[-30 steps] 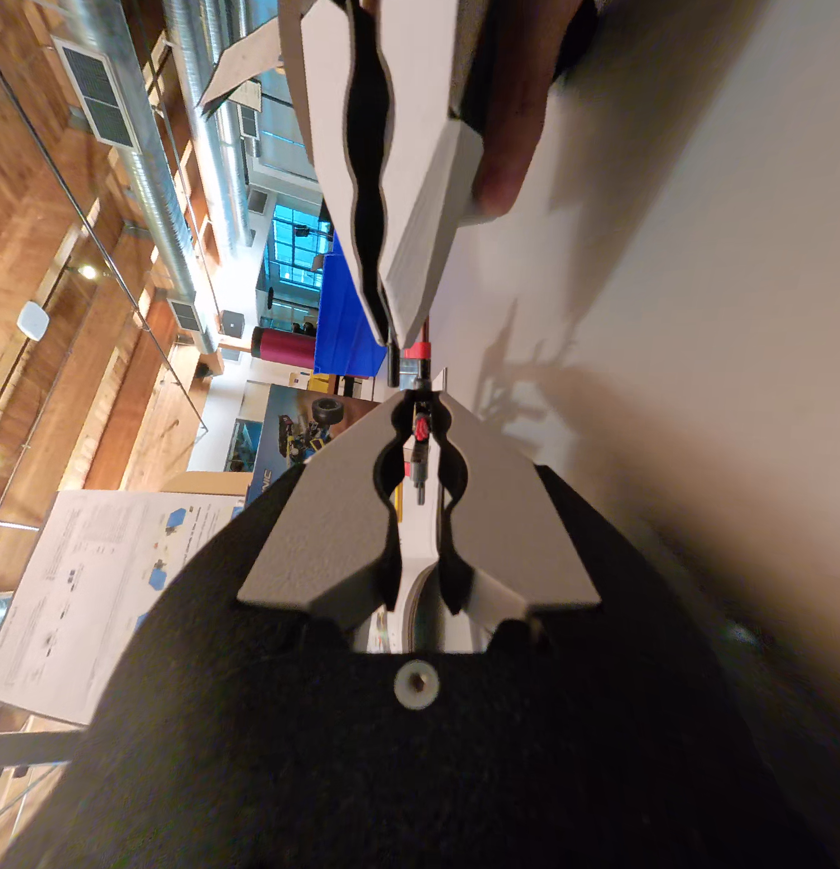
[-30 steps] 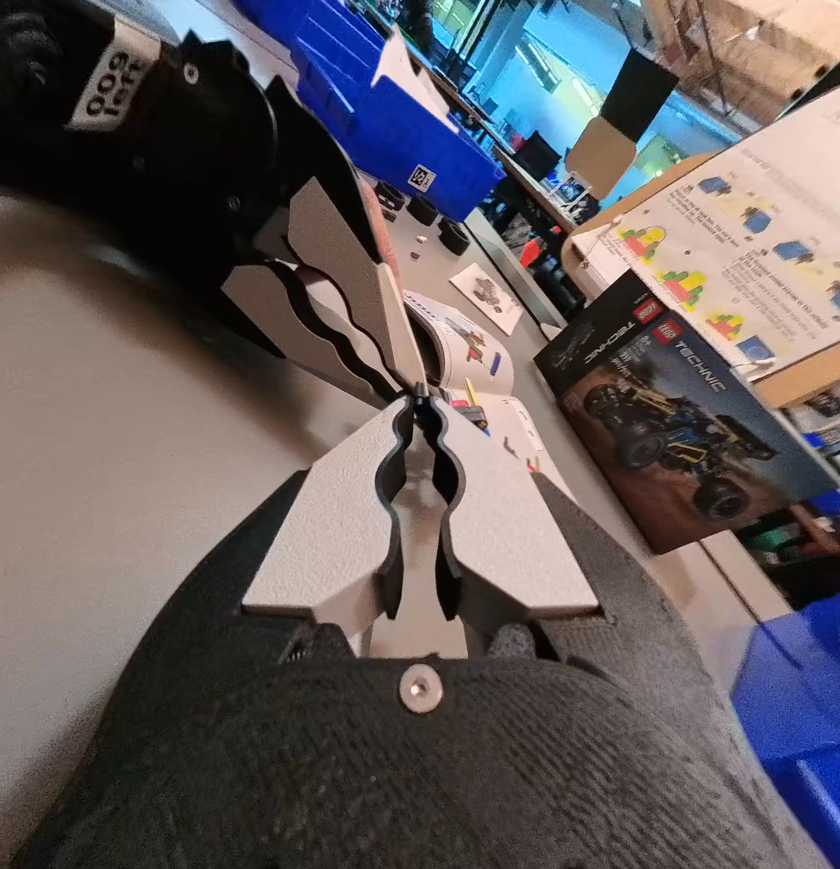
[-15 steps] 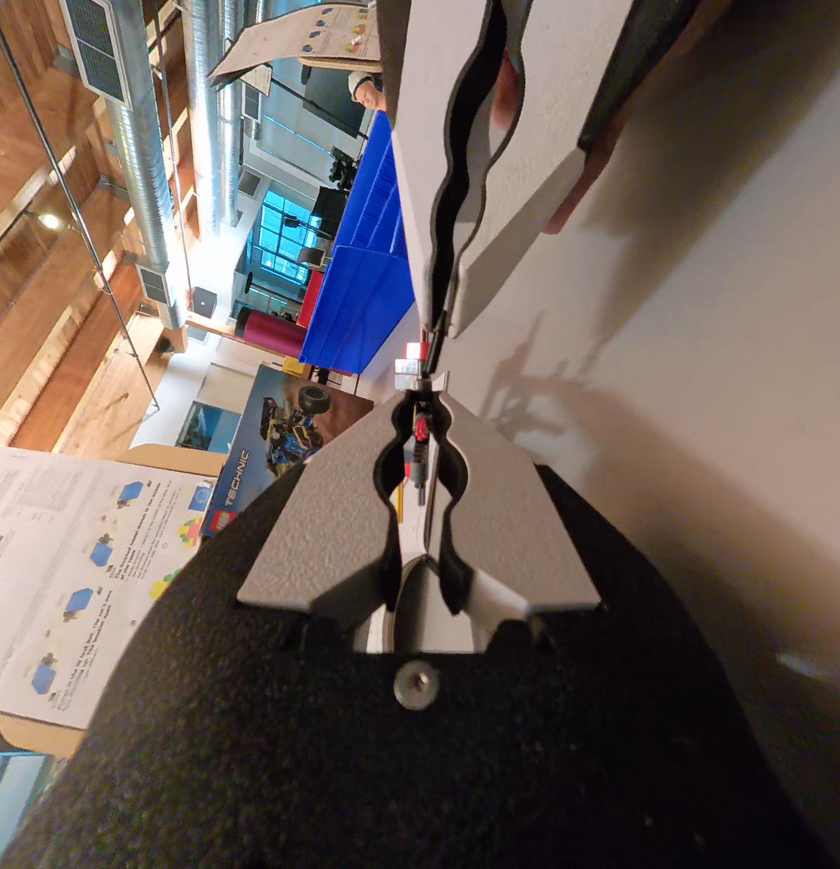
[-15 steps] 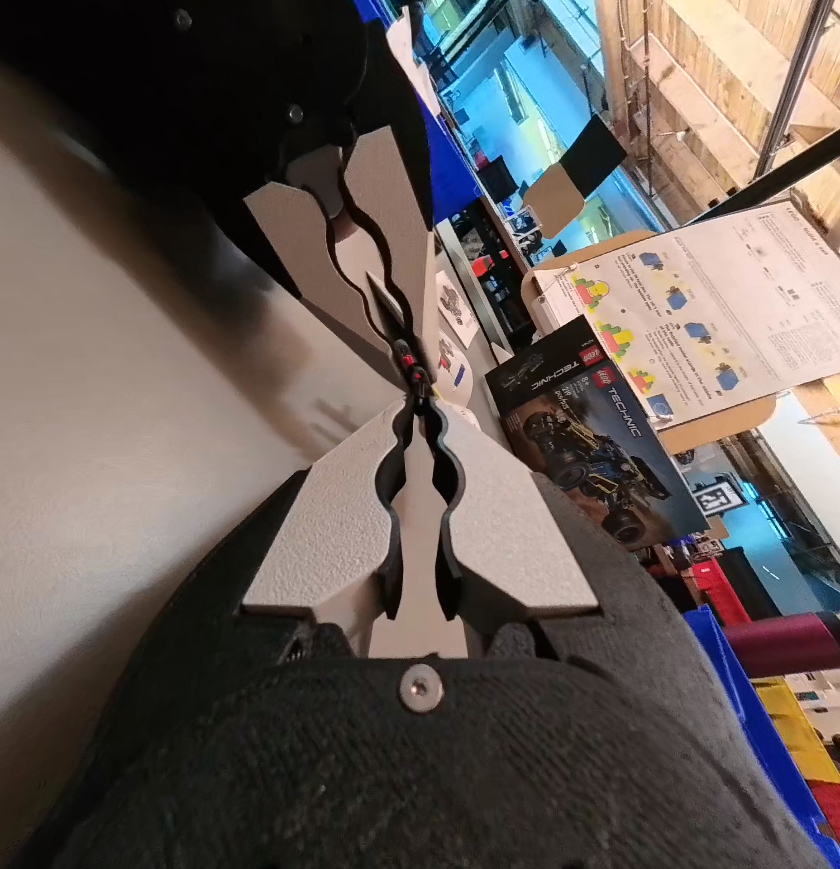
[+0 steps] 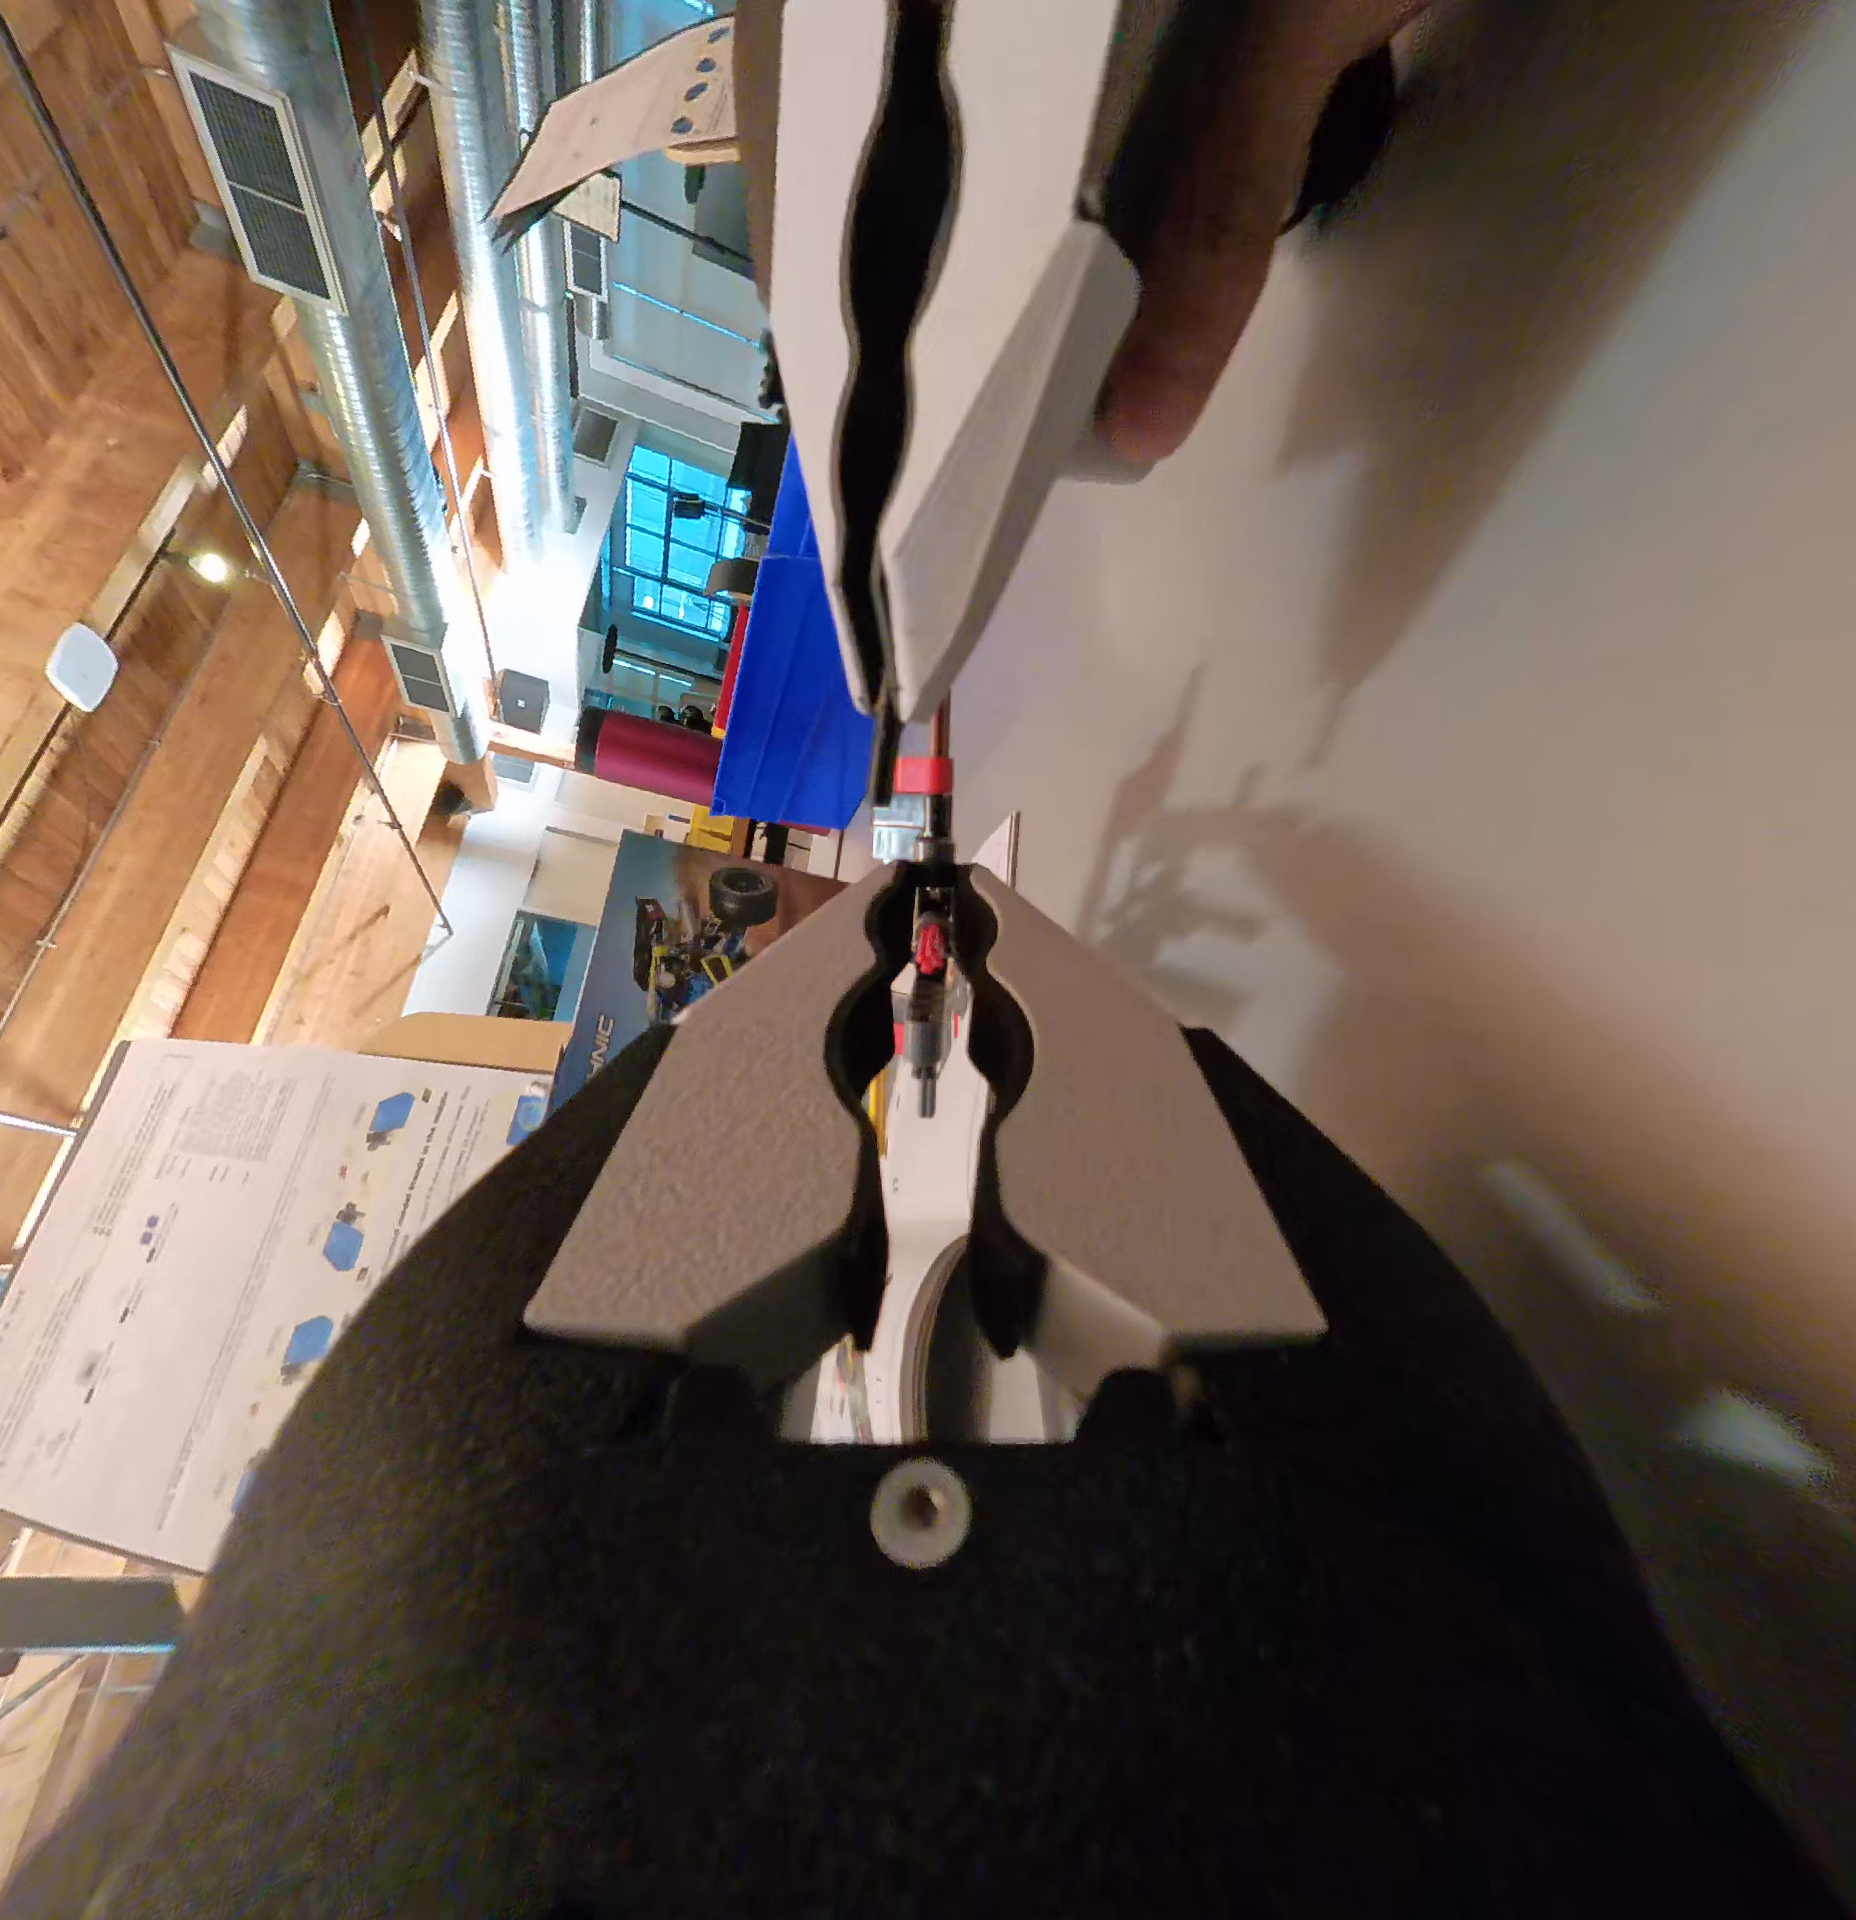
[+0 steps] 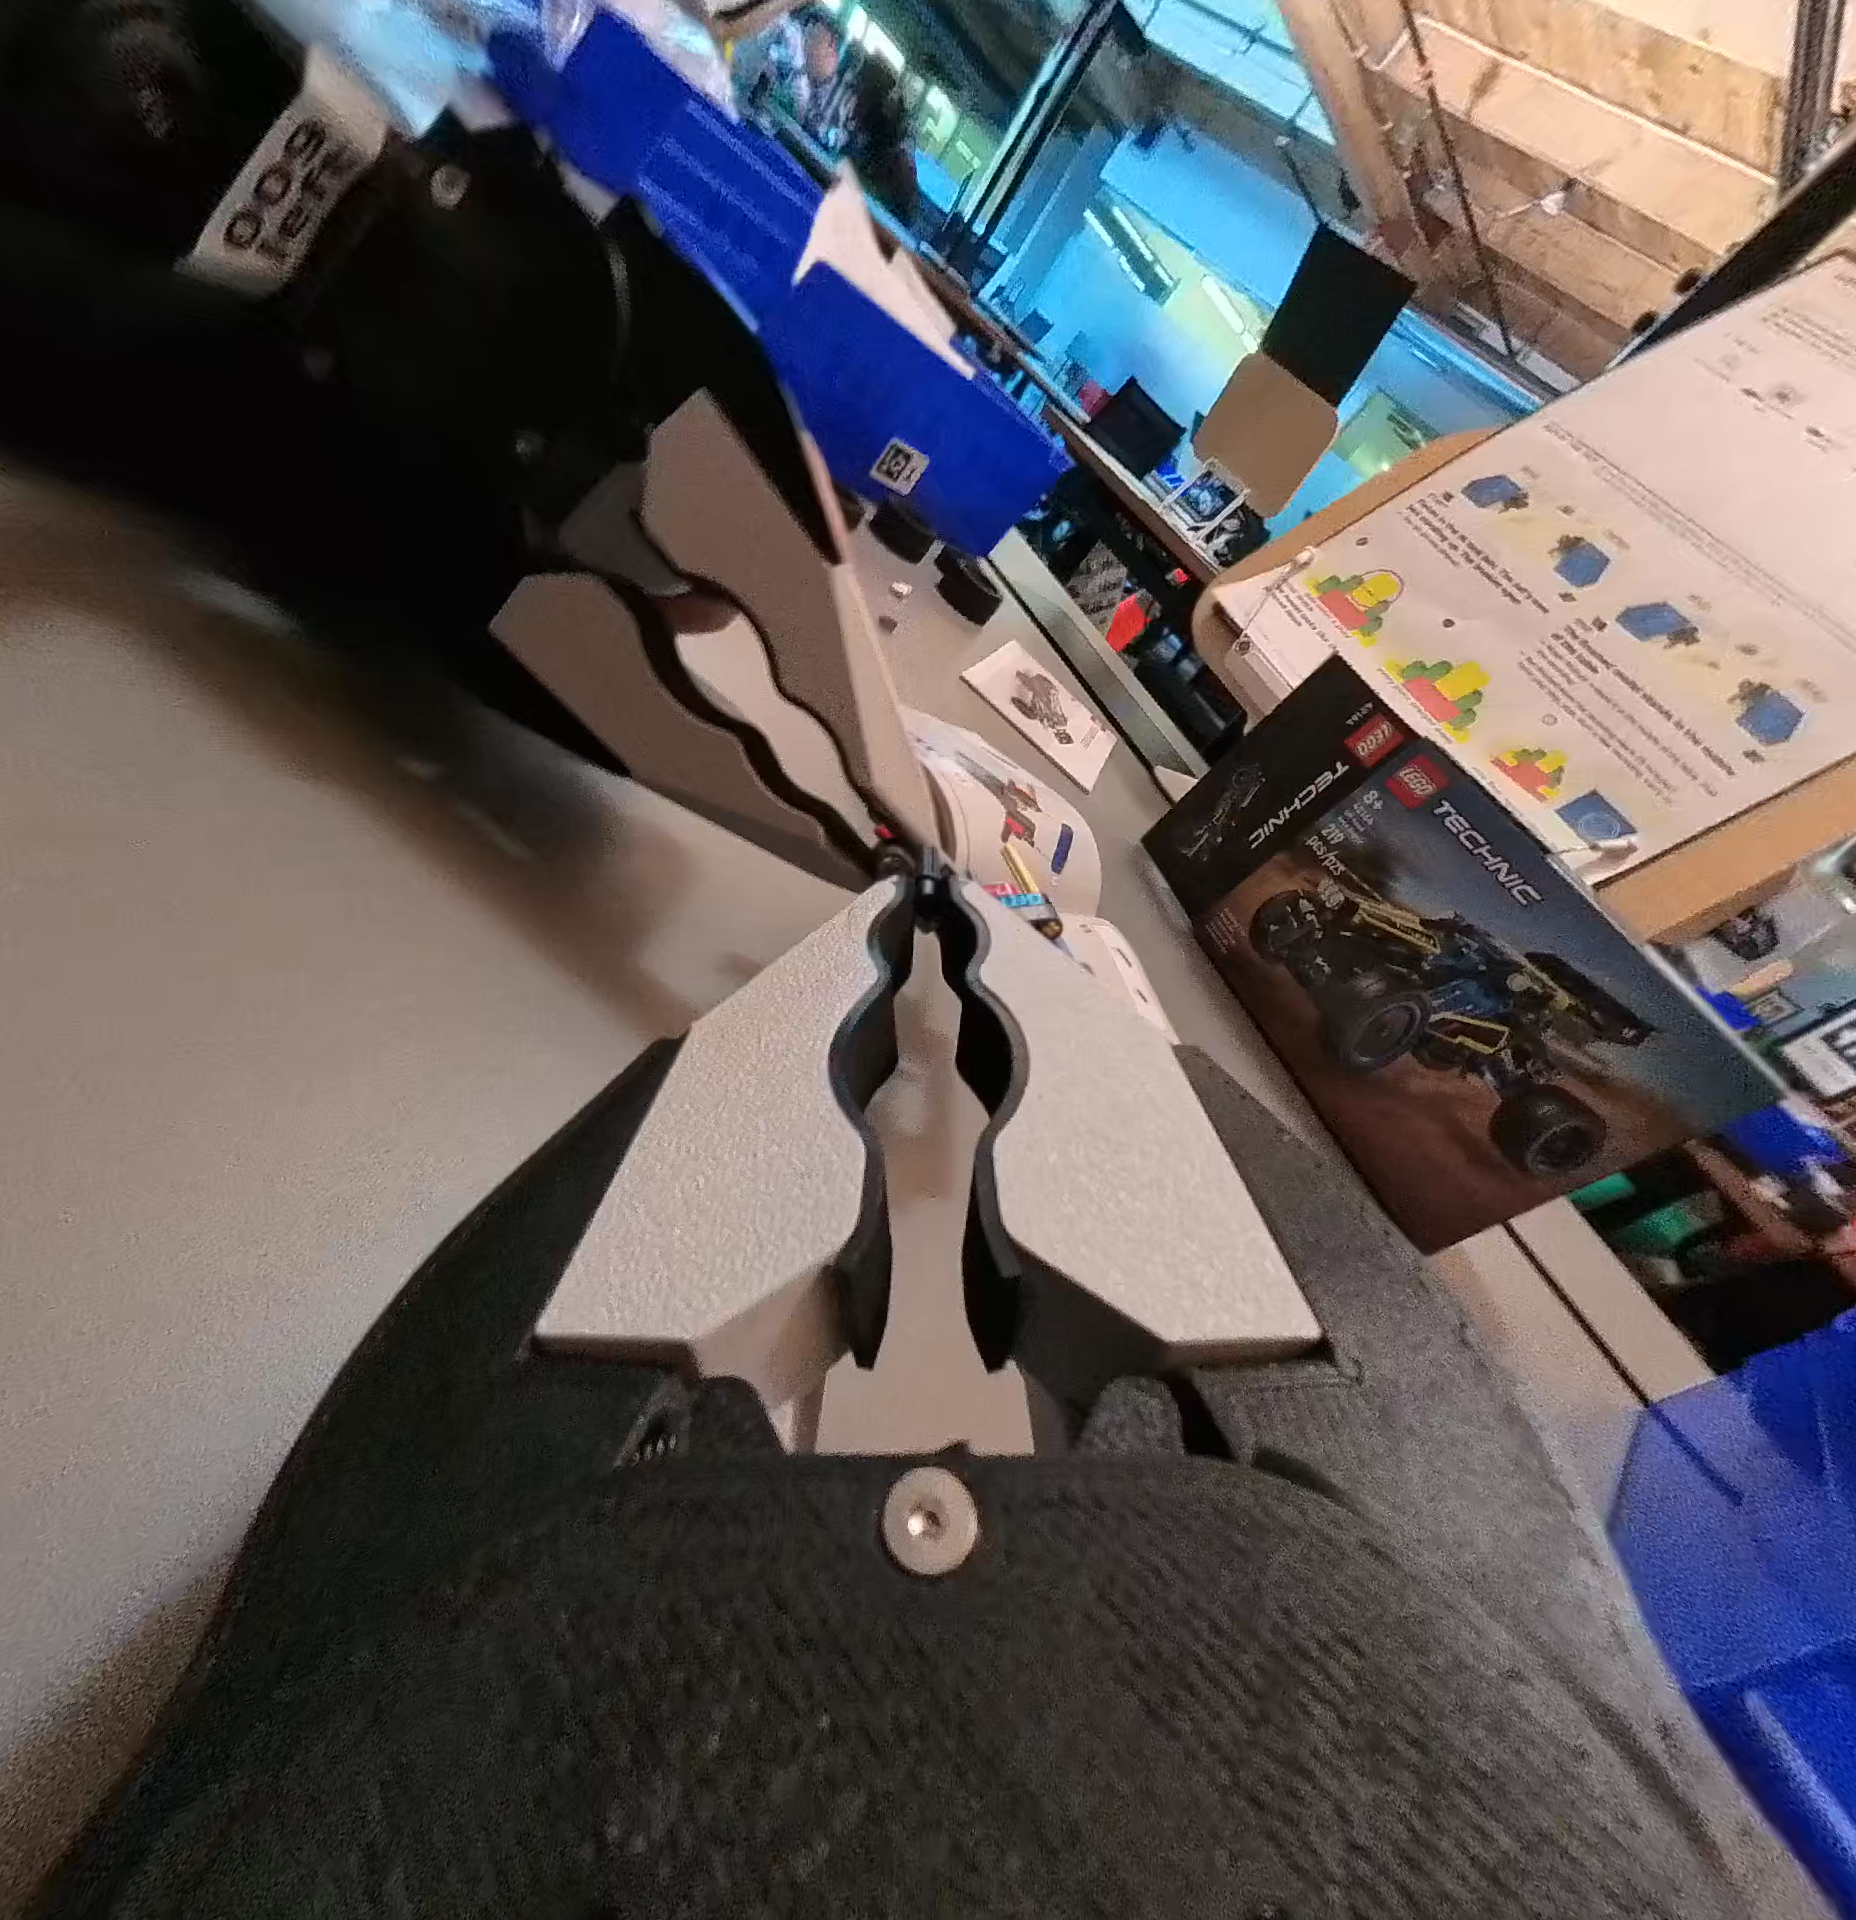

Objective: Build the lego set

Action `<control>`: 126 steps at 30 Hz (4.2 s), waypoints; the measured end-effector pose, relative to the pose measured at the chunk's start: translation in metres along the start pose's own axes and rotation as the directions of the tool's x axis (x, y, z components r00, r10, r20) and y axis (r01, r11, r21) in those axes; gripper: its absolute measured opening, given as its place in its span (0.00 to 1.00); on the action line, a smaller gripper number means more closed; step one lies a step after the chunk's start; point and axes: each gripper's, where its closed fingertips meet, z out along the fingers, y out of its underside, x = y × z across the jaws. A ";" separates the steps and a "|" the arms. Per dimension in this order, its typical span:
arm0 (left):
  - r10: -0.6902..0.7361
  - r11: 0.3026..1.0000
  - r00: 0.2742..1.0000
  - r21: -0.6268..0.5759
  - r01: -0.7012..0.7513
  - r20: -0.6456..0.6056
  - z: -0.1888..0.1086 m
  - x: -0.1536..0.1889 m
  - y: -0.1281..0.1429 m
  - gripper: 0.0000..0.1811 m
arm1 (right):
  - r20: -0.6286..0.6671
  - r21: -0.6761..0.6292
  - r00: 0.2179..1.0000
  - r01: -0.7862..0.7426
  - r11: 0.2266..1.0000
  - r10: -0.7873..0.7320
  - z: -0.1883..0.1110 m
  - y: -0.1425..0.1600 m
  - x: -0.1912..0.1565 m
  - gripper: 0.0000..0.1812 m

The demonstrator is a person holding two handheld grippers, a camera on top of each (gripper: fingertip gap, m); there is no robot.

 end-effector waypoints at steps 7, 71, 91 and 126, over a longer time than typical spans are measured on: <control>-0.008 1.000 1.000 -0.006 0.009 0.018 0.000 -0.003 0.000 0.03 | 0.065 -0.034 0.998 -0.013 0.999 0.015 0.004 0.004 -0.007 0.02; -0.070 0.997 0.997 -0.024 0.069 -0.043 0.000 -0.002 0.004 0.03 | 0.053 -0.172 0.996 0.086 0.981 -0.077 0.009 0.005 -0.007 0.02; -0.090 0.995 0.991 -0.041 0.086 -0.098 0.001 0.008 0.002 0.03 | 0.148 -0.136 0.972 -0.161 0.977 0.181 0.008 0.010 -0.012 0.02; -0.233 0.972 0.961 -0.013 0.234 -0.150 0.003 0.014 0.000 0.03 | 0.208 -0.195 0.892 -0.365 0.910 0.402 0.005 0.015 -0.010 0.02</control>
